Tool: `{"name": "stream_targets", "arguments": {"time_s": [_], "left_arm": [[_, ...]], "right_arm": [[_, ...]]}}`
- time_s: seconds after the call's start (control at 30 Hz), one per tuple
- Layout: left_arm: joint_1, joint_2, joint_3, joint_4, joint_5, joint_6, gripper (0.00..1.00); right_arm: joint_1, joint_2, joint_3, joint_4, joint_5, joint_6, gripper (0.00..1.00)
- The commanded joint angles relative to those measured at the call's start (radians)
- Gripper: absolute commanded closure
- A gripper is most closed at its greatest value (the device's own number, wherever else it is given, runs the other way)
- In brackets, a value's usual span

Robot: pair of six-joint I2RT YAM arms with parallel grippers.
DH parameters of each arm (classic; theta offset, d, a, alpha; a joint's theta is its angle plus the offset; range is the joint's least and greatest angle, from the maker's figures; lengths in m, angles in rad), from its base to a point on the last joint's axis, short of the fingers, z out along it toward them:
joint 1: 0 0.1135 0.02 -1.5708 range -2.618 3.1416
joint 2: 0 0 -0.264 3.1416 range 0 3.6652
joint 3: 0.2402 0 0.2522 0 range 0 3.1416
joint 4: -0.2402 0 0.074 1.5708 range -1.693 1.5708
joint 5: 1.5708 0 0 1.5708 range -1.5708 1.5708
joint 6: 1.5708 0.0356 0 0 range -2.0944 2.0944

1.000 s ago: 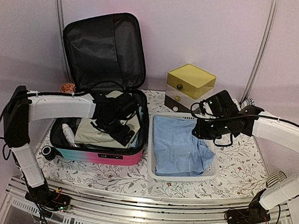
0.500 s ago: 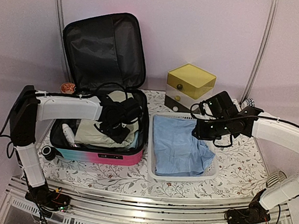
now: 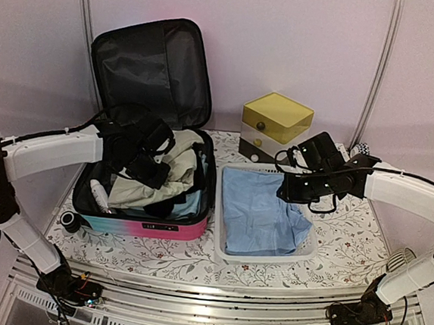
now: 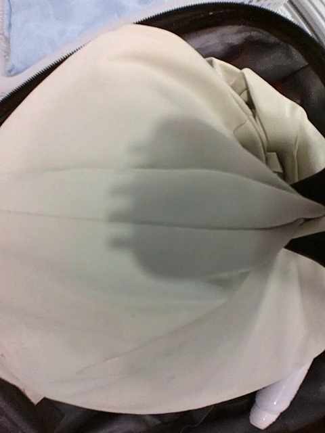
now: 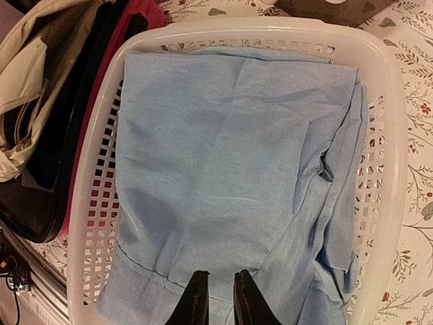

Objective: Open, take out, and arrange the luggage
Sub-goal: Pick up the clothes from the opened luggage.

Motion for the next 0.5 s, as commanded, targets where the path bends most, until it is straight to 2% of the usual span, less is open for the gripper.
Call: {"name": "stream_targets", "arguments": {"time_s": [0.0, 0.47], "left_arm": [[0.047, -0.064, -0.018, 0.066, 0.131, 0.027, 1.0], [0.118, -0.121, -0.014, 0.104, 0.269, 0.035, 1.0]], "right_arm": [[0.003, 0.016, 0.037, 0.022, -0.026, -0.009, 0.84], [0.003, 0.024, 0.043, 0.033, -0.05, -0.01, 0.84]]}}
